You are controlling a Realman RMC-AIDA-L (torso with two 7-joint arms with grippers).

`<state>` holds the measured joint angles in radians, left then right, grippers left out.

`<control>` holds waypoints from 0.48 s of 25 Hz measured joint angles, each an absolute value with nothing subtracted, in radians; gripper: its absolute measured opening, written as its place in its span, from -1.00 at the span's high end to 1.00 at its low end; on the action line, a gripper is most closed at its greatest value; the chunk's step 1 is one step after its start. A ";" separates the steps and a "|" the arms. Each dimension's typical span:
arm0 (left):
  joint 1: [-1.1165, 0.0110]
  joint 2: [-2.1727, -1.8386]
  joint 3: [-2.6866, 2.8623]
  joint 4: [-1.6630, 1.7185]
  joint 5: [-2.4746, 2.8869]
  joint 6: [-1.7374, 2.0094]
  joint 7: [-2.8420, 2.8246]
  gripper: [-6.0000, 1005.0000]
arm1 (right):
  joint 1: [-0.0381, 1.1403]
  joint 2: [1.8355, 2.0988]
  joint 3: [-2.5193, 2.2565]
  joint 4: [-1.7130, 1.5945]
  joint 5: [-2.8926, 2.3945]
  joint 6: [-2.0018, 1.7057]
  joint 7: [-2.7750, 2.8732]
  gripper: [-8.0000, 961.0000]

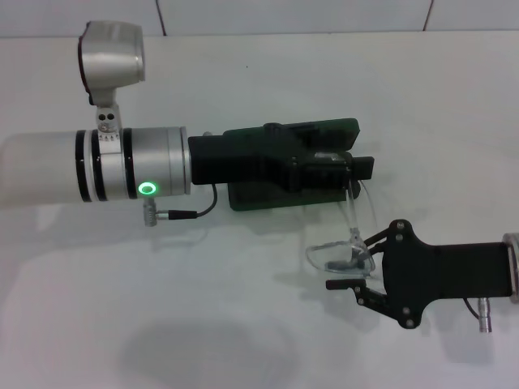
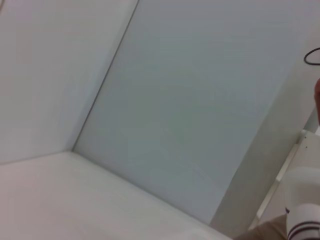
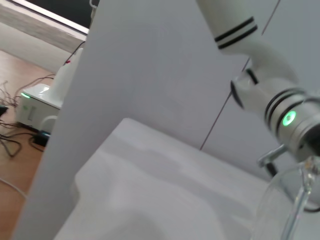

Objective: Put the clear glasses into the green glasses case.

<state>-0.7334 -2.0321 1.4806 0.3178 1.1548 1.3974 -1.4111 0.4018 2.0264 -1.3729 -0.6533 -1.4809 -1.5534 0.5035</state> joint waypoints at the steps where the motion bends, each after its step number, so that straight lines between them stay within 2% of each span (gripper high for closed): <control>1: -0.733 -2.029 1.482 0.318 1.159 1.397 -1.421 -0.71 | 0.400 2.026 -1.373 -0.651 -1.470 -1.555 0.480 0.76; 12: -0.736 -2.028 1.486 0.319 1.198 1.396 -1.465 -0.71 | 0.384 2.028 -1.374 -0.648 -1.409 -1.581 0.359 0.77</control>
<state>-0.7360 -2.0282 1.4861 0.3191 1.1985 1.3957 -1.4653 0.3841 2.0280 -1.3744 -0.6476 -1.4094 -1.5813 0.3594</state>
